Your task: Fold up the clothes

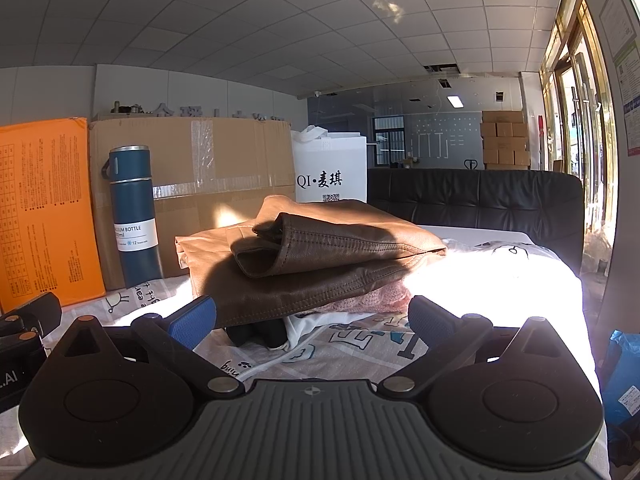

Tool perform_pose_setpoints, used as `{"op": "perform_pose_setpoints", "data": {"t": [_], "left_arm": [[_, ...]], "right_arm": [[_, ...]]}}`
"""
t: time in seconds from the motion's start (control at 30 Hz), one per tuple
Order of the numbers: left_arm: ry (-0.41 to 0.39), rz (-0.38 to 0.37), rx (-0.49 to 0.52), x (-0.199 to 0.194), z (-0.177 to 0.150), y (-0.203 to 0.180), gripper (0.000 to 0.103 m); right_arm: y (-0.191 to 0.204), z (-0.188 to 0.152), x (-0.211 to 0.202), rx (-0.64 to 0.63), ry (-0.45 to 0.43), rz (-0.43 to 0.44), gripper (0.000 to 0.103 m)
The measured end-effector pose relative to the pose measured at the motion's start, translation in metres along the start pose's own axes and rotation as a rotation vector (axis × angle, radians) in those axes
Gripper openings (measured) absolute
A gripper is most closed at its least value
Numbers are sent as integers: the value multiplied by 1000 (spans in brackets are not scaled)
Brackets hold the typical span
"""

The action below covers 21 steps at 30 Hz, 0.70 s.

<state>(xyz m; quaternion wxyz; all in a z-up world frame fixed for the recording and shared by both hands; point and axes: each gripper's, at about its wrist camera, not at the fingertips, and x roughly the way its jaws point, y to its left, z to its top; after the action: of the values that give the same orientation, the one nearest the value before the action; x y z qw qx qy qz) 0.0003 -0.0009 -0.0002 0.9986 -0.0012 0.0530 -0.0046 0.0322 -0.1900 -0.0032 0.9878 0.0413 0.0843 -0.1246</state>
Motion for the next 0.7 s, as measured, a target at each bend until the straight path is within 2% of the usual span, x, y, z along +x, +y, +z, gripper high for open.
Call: {"op": "perform_pose_setpoints", "data": {"t": [0.7], "left_arm": [[-6, 1, -7, 0, 1, 1, 103]], "right_arm": [[-3, 2, -2, 20, -16, 8, 103]]}}
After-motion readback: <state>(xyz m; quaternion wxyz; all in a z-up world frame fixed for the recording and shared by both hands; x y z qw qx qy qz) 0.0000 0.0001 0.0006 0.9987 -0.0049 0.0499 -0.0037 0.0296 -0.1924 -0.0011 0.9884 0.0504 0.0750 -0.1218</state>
